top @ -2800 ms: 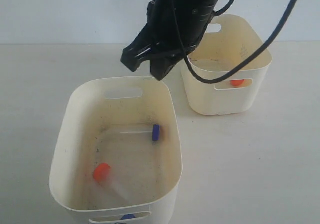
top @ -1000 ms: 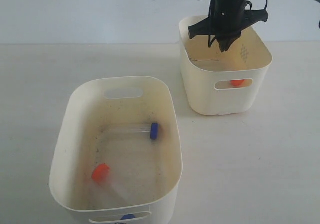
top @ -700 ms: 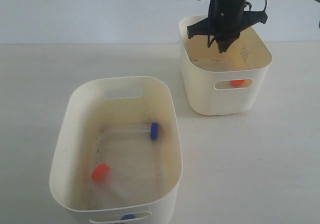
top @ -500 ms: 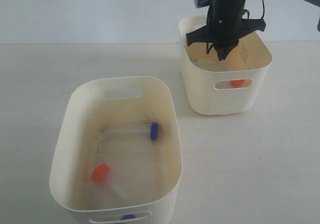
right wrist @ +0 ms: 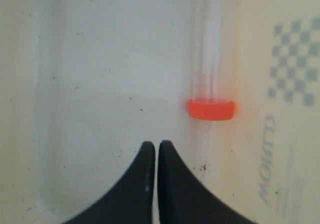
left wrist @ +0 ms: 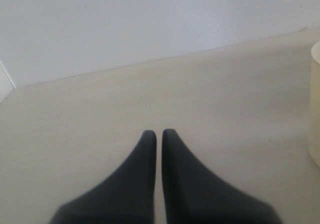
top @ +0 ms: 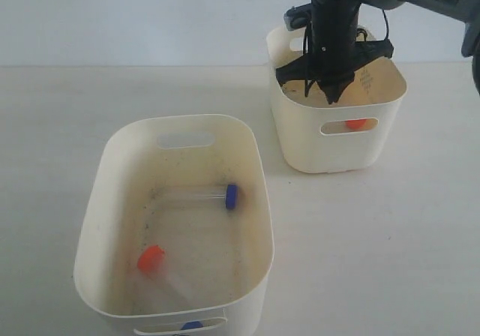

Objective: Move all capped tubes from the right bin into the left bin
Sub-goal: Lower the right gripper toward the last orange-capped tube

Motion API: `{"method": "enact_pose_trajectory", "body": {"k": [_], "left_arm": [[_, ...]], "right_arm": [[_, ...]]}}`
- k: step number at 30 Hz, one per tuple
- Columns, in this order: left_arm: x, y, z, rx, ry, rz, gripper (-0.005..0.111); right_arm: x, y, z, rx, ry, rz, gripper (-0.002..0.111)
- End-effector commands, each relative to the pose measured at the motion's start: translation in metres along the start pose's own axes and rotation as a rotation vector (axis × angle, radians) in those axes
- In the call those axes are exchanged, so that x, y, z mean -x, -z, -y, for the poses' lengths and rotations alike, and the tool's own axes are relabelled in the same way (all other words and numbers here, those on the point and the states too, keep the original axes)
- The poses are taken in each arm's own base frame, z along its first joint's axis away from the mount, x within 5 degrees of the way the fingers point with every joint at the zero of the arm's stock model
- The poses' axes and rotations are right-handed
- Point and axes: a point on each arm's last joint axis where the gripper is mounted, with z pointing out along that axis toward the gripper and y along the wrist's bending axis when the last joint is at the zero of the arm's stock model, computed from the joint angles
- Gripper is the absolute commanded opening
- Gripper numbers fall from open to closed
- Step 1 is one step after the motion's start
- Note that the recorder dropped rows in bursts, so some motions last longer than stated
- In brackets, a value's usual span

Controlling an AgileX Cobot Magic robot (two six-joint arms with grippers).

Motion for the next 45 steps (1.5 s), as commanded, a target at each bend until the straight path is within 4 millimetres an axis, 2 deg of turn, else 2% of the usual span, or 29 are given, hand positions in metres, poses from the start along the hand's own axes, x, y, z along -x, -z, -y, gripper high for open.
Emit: {"method": "enact_pose_trajectory", "body": {"k": [1, 14, 16, 18, 22, 24, 45], "left_arm": [[0.002, 0.000, 0.000, -0.002, 0.017, 0.011, 0.004], [0.002, 0.000, 0.000, -0.002, 0.017, 0.011, 0.004], [0.002, 0.000, 0.000, -0.002, 0.017, 0.011, 0.004], [0.002, 0.000, 0.000, -0.002, 0.017, 0.011, 0.004], [0.002, 0.000, 0.000, -0.002, 0.017, 0.011, 0.004], [0.002, 0.000, 0.000, -0.002, 0.017, 0.011, 0.004], [0.002, 0.000, 0.000, -0.002, 0.017, 0.011, 0.004]], "right_arm": [[-0.001, -0.008, -0.002, -0.012, -0.005, -0.015, 0.002], [-0.003, -0.026, -0.004, -0.034, 0.026, -0.045, 0.003], [-0.003, -0.026, -0.004, -0.035, 0.042, -0.044, 0.009], [-0.003, -0.026, -0.004, -0.039, 0.045, -0.043, 0.027], [-0.003, -0.027, -0.004, -0.041, -0.002, -0.044, 0.085], [-0.003, -0.029, -0.004, -0.042, -0.003, -0.049, 0.105], [-0.002, -0.031, 0.000, -0.093, 0.020, -0.036, 0.105]]}}
